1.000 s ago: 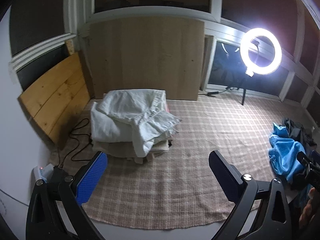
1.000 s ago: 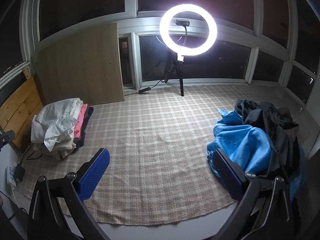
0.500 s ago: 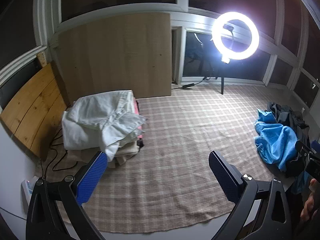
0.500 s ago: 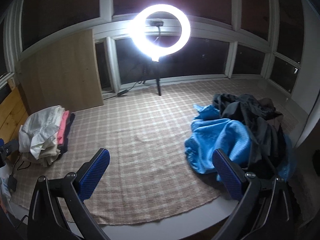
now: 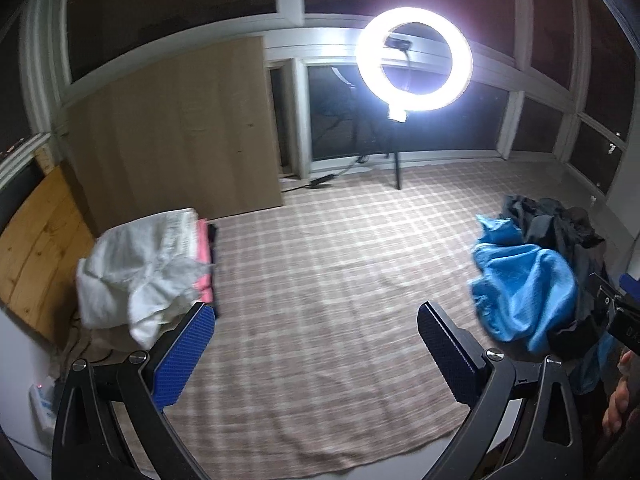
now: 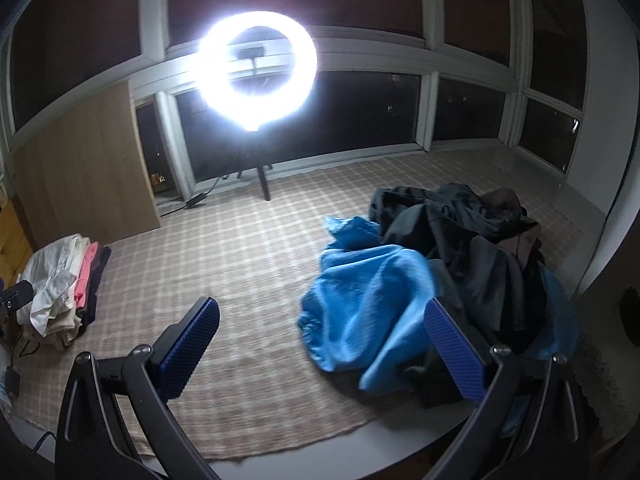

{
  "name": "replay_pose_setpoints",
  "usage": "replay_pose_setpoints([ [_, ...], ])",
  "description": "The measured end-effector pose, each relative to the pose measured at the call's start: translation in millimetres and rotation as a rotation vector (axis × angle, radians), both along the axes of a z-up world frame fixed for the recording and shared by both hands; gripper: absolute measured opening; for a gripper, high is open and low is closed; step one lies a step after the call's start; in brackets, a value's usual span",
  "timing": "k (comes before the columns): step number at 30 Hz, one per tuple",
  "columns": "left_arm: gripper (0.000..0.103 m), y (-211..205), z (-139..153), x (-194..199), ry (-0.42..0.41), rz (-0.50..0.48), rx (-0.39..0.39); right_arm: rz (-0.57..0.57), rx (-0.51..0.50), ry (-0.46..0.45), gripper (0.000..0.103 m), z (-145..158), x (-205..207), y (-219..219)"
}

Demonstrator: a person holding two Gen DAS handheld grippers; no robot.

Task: Fold clothes
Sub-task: 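Move both tools toward the heap of brown, blue and black clothes, then grasp the brown garment in the heap with the right tool and lift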

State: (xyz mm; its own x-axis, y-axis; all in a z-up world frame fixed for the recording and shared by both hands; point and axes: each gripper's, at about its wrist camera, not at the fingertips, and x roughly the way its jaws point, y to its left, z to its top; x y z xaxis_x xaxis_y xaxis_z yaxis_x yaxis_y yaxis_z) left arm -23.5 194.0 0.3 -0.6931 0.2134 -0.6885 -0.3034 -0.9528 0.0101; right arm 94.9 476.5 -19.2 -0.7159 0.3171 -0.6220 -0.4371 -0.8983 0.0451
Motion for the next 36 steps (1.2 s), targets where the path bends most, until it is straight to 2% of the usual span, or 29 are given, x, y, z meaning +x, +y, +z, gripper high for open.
replay_pose_setpoints([
  [4,0.102,26,-3,-7,-0.015,-0.015,0.020,0.005,-0.039,0.063,0.103,-8,23,50],
  [7,0.102,42,-5,-13,-0.022,-0.010,0.019,-0.063,-0.026,0.102,0.103,-14,48,105],
  [10,0.102,57,-5,-22,-0.014,0.006,-0.007,-0.126,-0.029,0.061,0.102,-18,63,160],
  [14,0.102,73,-4,-34,-0.008,0.030,-0.038,-0.197,-0.006,0.039,0.091,-12,81,242],
  [17,0.102,85,-3,-44,-0.014,0.052,-0.049,-0.218,0.004,0.029,0.091,-12,76,296],
  [19,0.102,94,-2,-49,-0.019,0.067,-0.053,-0.208,-0.055,0.001,0.091,-26,62,319],
  [21,0.102,103,-2,-54,-0.028,0.074,-0.059,-0.197,-0.114,-0.026,0.081,-40,48,342],
  [22,0.102,108,-2,-54,-0.034,0.074,-0.067,-0.192,-0.143,-0.040,0.060,-47,40,354],
  [23,0.102,112,-3,-55,-0.036,0.075,-0.079,-0.187,-0.173,-0.054,0.033,-55,33,365],
  [24,0.102,116,-4,-55,-0.038,0.076,-0.091,-0.182,-0.202,-0.068,0.025,-62,26,377],
  [30,0.102,133,-5,-60,-0.049,0.093,-0.151,-0.150,-0.379,-0.152,0.026,-105,-16,445],
  [32,0.102,135,-5,-63,-0.049,0.098,-0.160,-0.138,-0.431,-0.171,0.041,-117,-28,465],
  [36,0.102,141,-9,-69,-0.063,0.092,-0.159,-0.143,-0.410,-0.182,0.039,-131,-39,471],
])
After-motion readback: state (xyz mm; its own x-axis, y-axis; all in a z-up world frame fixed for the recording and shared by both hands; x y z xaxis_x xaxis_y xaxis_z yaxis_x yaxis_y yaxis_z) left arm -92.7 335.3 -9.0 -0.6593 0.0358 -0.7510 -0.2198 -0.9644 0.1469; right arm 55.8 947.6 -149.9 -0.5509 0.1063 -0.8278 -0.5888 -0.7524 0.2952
